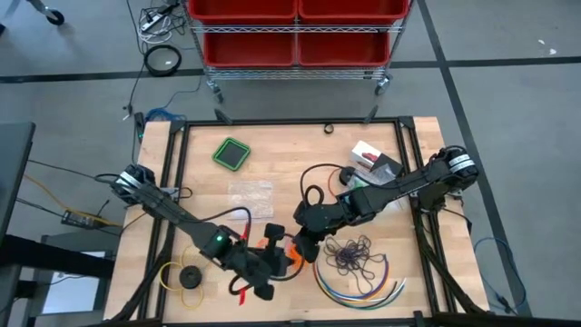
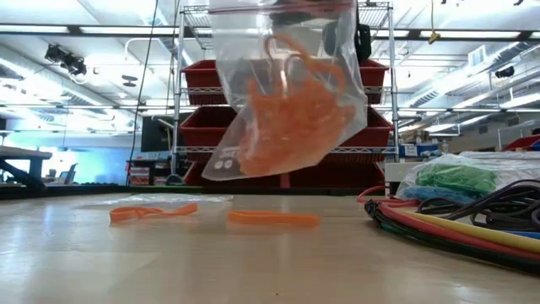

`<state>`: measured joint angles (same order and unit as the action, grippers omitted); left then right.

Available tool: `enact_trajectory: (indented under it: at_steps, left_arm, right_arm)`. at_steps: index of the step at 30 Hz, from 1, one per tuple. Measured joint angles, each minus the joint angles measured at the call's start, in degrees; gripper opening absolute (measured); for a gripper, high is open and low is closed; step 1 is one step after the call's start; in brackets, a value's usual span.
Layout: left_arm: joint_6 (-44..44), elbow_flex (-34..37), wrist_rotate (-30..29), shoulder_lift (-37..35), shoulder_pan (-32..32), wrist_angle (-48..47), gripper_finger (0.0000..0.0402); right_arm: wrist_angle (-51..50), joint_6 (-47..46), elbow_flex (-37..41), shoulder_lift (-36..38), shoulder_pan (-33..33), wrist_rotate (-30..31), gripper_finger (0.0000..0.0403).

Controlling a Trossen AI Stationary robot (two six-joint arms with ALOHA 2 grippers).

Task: Sort rubber bands
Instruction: Put the orange rubber band into the transparent zip bag

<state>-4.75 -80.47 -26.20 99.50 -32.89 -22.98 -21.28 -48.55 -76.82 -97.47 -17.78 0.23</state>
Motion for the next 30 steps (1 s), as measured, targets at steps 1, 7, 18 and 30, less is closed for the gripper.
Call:
enact_trajectory:
  at_steps: [1, 7, 18, 30]
  left_arm:
    - [-0.48, 0.0, -0.03, 0.01, 0.19, -0.61, 0.0016]
    - [-3.43, 0.0, -3.79, 0.03, 0.69, -5.57, 0.009]
    - [-4.01, -0.02, -4.59, -3.58, -0.88, -7.52, 0.0204]
    - [-13.54, 3.29, -9.18, -5.92, -3.32, -23.33, 0.0211]
  right_arm:
    - [0.0, 0.01, 0.0, 0.0, 0.02, 0.02, 0.0004]
    - [0.18, 0.21, 0.0, 0.0, 0.04, 0.05, 0.0004]
    - [0.22, 0.69, 0.0, 0.0, 0.04, -0.41, 0.0004]
    - [0.14, 0.78, 0.0, 0.07, 0.03, -1.46, 0.0004]
